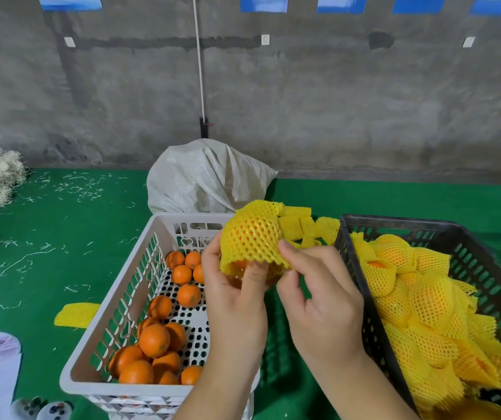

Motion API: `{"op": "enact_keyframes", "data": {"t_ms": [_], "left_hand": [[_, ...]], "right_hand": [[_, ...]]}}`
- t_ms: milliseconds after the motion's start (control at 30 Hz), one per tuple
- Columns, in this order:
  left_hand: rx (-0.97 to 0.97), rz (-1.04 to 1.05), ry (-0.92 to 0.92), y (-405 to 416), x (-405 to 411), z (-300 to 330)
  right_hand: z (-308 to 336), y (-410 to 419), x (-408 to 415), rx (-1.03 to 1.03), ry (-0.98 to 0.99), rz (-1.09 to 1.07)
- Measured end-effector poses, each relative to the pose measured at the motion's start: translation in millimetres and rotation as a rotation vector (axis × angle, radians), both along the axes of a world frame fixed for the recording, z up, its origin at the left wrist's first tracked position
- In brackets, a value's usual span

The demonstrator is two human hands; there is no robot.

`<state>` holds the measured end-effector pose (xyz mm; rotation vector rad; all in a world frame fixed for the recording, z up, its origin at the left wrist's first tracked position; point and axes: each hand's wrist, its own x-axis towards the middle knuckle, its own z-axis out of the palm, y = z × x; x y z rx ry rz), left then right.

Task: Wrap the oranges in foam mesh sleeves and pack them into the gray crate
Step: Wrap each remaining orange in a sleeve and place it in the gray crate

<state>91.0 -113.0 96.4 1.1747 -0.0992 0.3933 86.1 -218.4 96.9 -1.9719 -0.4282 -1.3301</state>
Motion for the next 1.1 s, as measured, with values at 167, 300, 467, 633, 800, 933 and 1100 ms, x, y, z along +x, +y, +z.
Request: {"op": "enact_keyframes", "data": {"t_ms": [167, 300, 467, 633, 800, 933, 1100], "left_hand": [[-0.091, -0.088, 0.085, -7, 1, -10], [-0.116, -0.238, 0.046, 3, -1, -15], [-0.05, -0.173, -0.072, 4, 3, -21], [0.056, -0.061, -0.087, 8, 7, -30], [0.286, -0.098, -0.09, 20, 12, -44], [0.505, -0.153, -0.105, 8, 3, -57], [0.55, -0.074, -0.069, -14, 0, -74]], "right_hand": [[-5, 1, 1, 0.04, 0.099, 0.062], [-6, -3, 6, 0.136, 0.276, 0.095], [-9, -1, 7, 0.122, 0.16, 0.077], [-15, 1, 3, 0.134, 0.265, 0.143], [-16, -2, -3, 0.429, 0.704, 0.43], [-24, -4, 3, 0.377, 0.703, 0.256], [-39, -22, 4, 0.549, 0.688, 0.295]]}}
